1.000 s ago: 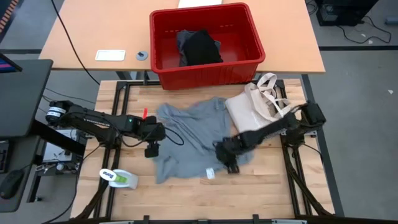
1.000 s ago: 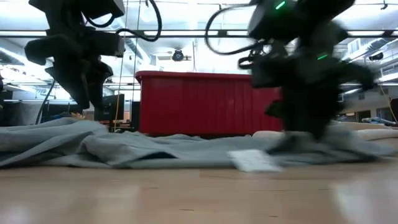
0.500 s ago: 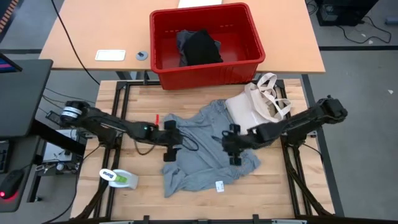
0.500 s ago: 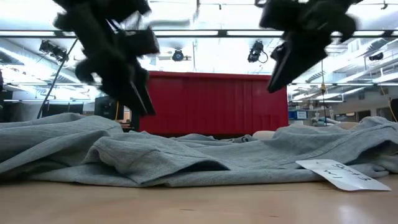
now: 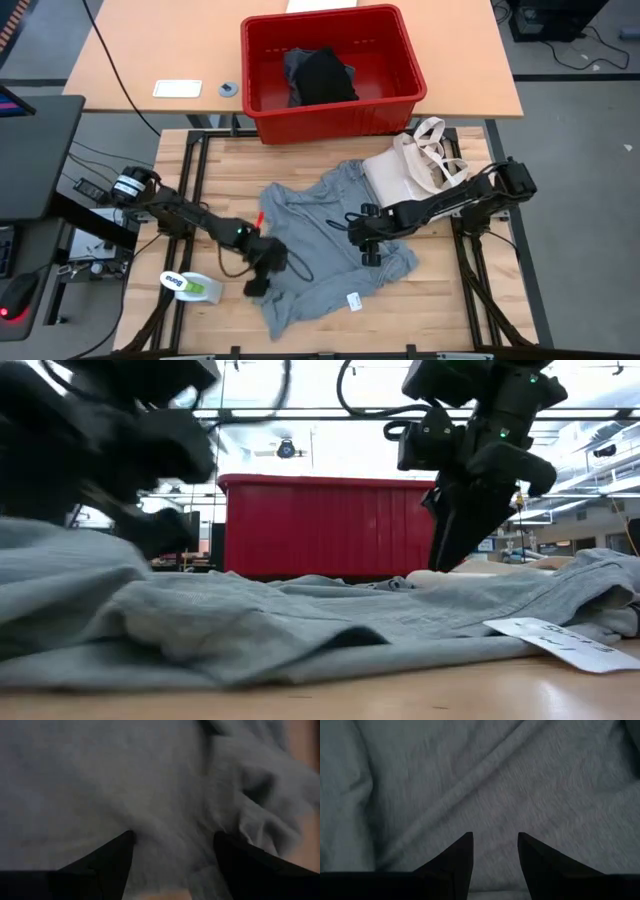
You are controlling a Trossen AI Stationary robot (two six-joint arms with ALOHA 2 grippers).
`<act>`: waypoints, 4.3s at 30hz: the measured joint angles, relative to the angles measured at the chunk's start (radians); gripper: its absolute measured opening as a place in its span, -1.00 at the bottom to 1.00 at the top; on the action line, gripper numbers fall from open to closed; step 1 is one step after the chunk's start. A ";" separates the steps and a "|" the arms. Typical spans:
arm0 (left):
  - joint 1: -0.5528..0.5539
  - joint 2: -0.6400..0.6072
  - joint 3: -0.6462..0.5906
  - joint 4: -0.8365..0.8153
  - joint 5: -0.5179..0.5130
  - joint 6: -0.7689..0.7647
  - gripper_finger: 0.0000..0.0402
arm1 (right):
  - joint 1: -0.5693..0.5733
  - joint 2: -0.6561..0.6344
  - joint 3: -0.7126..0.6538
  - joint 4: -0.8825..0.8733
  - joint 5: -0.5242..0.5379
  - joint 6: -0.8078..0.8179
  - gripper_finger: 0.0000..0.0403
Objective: Fold Laundry from Bin
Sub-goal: Fold the gray shirt
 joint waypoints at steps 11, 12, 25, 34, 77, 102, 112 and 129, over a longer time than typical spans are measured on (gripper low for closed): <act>-0.050 -0.005 0.219 -0.139 0.100 0.155 0.39 | -0.026 -0.090 0.001 -0.035 0.082 -0.019 -0.20; -0.037 -0.005 0.242 -0.170 0.048 0.184 0.39 | -0.034 -0.097 0.001 -0.035 0.082 -0.023 -0.20; 0.293 -0.004 0.247 -0.245 -0.423 0.392 0.39 | -0.105 -0.117 0.002 -0.108 0.137 -0.075 -0.19; 0.543 0.032 0.142 0.088 -0.411 0.586 0.39 | -0.105 -0.127 0.002 -0.080 0.178 -0.098 -0.20; 0.658 -0.113 0.143 -0.212 -0.617 0.347 -0.88 | -0.144 0.005 -0.251 0.381 -0.047 -0.014 -0.20; 0.748 -0.138 0.075 -0.283 -0.584 0.462 -0.12 | -0.104 0.016 -0.190 0.332 -0.077 -0.001 -0.20; 0.735 -0.358 0.094 -0.356 -0.557 0.456 0.34 | -0.103 0.011 -0.132 0.176 -0.082 0.014 -0.20; 0.248 -0.086 -0.021 -0.061 -0.345 0.143 0.09 | -0.335 0.018 -0.131 0.515 0.108 -0.480 -0.20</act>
